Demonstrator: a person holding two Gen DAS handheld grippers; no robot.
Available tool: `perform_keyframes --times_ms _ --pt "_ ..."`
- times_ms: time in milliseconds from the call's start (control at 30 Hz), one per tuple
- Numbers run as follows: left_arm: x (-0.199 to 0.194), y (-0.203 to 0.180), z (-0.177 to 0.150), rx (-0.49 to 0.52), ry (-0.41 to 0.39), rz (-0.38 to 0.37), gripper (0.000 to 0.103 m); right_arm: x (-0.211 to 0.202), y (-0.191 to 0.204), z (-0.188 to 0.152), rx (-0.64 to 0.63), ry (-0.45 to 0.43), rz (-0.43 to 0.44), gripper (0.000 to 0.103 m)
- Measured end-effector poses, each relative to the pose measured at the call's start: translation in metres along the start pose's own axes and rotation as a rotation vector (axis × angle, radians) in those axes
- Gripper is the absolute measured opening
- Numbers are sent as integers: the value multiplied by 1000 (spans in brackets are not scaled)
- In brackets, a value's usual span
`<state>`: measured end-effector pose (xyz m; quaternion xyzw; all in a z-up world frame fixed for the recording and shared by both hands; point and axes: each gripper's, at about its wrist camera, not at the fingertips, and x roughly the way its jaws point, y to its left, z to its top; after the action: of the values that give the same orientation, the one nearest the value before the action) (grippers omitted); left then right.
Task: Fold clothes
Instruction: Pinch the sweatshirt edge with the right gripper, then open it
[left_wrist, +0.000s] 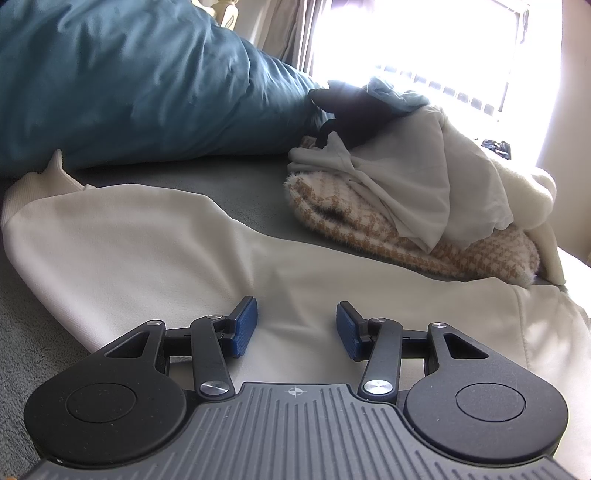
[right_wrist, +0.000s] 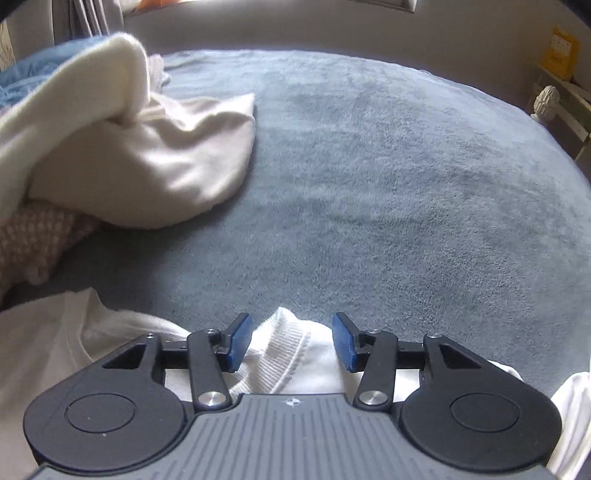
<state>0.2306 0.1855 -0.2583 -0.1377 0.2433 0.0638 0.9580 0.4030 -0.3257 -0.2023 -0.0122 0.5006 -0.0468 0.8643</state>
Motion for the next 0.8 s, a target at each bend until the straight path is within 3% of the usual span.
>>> perform_keyframes --times_ms 67,133,333,733,800 --pt "0 0 0 0 0 0 48 5 0 -4 6 23 -12 12" --pt "0 0 0 1 0 0 48 2 -1 -9 9 -4 -14 8" --pt "0 0 0 3 0 3 48 0 -10 -13 76 -126 -21 6" --pt "2 -7 0 46 8 33 48 28 -51 -18 393 -100 144 8" --pt "2 -8 0 53 10 39 48 30 -68 -19 502 -73 212 9"
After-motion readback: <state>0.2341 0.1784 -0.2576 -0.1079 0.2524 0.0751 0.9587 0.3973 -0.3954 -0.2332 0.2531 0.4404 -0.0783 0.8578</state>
